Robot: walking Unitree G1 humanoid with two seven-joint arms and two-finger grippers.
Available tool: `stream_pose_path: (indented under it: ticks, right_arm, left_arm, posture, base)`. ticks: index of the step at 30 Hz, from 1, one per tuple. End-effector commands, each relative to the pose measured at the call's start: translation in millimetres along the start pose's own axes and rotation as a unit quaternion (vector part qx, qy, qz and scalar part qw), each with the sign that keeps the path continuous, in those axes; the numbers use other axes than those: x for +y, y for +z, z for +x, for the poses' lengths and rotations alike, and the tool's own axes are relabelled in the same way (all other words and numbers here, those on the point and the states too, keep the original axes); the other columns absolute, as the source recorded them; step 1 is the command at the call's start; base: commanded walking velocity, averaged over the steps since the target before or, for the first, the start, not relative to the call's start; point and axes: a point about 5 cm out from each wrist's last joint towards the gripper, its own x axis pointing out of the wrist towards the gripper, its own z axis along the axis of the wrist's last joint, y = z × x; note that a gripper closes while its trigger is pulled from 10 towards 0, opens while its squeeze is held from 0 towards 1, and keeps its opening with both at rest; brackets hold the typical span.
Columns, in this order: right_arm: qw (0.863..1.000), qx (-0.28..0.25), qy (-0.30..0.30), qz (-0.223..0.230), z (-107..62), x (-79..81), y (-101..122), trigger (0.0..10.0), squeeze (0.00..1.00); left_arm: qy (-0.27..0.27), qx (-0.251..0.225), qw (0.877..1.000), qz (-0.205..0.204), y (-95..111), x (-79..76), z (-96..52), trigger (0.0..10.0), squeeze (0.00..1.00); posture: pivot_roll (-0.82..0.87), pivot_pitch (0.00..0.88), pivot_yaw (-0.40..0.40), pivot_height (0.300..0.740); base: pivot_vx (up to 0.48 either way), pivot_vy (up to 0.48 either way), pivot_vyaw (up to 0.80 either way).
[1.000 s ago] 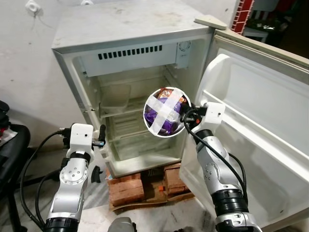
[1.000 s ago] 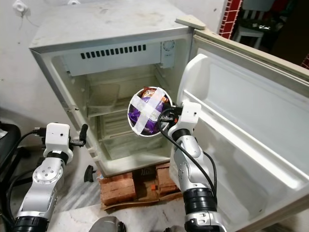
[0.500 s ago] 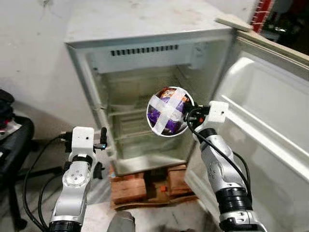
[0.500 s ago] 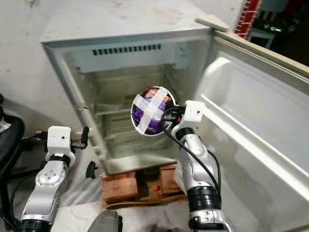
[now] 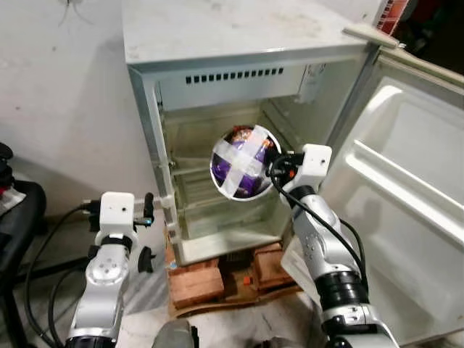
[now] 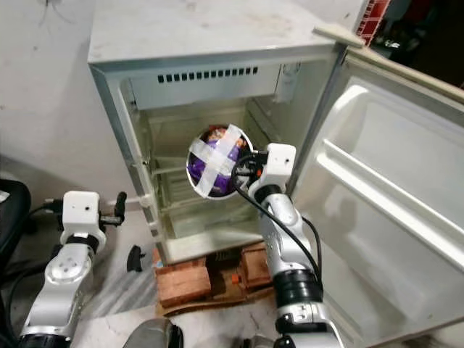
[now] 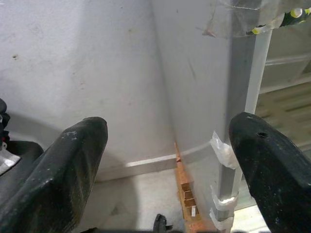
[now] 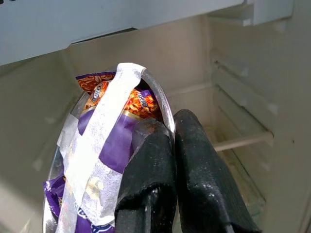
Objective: Restocking fridge
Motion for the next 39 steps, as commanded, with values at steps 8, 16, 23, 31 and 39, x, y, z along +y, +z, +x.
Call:
stream_pose_path:
  ticks: [8, 16, 23, 31, 39]
  right_arm:
    - [0.999, -0.003, -0.035, -0.023, 4.6, -3.8, 4, 10.0, 0.00]
    - [0.998, 0.001, -0.061, -0.033, 7.0, -9.6, 3, 10.0, 0.00]
    - [0.997, 0.006, -0.064, -0.030, 8.7, -8.5, 2, 10.0, 0.00]
    - [0.998, 0.007, -0.064, -0.028, 8.8, -9.1, 0, 10.0, 0.00]
    - [0.998, 0.009, -0.065, -0.014, 18.0, -10.2, 3, 10.0, 0.00]
  left_arm:
    - [-0.015, -0.008, 1.000, -0.001, 4, -3.8, -2.5, 10.0, 0.00]
    - [-0.020, -0.005, 1.000, -0.002, 4, -4.9, -3.9, 10.0, 0.00]
    - [-0.001, 0.007, 1.000, 0.002, 1, -1.7, -6.3, 10.0, 0.00]
    - [0.008, 0.009, 1.000, 0.009, 1, 1.1, -12.0, 10.0, 0.00]
    - [0.012, 0.010, 1.000, 0.006, 2, 5.6, -27.4, 10.0, 0.00]
  posture:
    - [0.19, 0.000, -0.064, 0.740]
    - [0.19, 0.000, -0.066, 0.740]
    - [0.19, 0.000, -0.070, 0.740]
    - [0.21, 0.000, -0.079, 0.740]
    - [0.25, 0.029, -0.087, 0.740]
  base:
    - [0.071, 0.000, 0.00]
    - [0.326, 0.000, 0.00]
    - [0.236, 0.000, 0.00]
    - [0.000, 0.000, 0.00]
    - [0.000, 0.000, 0.00]
